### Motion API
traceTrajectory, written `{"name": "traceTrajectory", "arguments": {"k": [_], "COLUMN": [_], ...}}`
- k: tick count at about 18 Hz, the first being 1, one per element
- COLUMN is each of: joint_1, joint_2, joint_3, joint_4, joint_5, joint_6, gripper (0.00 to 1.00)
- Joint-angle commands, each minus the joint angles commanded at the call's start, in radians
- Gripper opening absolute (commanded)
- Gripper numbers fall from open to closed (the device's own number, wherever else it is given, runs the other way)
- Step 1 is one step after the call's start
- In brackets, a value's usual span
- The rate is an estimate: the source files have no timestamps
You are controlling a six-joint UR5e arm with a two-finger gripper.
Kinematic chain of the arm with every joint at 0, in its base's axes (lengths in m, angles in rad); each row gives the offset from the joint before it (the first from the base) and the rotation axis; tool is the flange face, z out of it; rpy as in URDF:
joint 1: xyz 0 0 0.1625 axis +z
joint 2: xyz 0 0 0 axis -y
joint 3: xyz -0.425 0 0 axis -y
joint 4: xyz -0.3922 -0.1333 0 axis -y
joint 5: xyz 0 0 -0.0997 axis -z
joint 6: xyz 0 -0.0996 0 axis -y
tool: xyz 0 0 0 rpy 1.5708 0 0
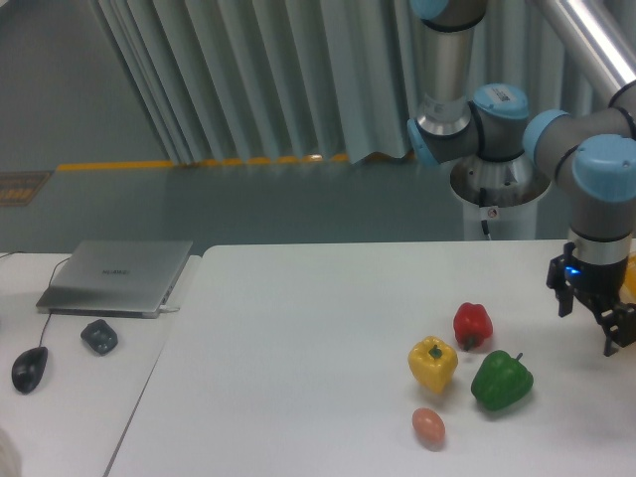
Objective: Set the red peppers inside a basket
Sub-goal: 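Move the gripper from the basket side over the red pepper, then lower the open gripper onto the red pepper and close it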
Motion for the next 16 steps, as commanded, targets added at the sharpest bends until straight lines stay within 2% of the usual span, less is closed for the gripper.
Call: {"name": "traceTrajectory", "arguments": {"k": [2, 4, 6, 9, 11, 13, 16], "joint_1": [-0.043, -0.13, -0.164, -0.175, -0.168, -0.154, -0.157], "joint_2": [0.006, 0.003, 0.032, 0.093, 0.132, 0.146, 0.13], "joint_3": [-0.022, -0.031, -0.057, -0.118, -0.152, -0.16, -0.16], "joint_4": [0.003, -0.003, -0.029, -0.083, -0.09, -0.098, -0.089], "joint_5": [0.0, 0.014, 0.044, 0.045, 0.032, -0.006, -0.005], "joint_6": [-0.04, -0.068, -0.17, -0.264, -0.289, -0.432, -0.661], "gripper": [1.0, 1.0, 1.0, 1.0, 1.0, 1.0, 1.0]}}
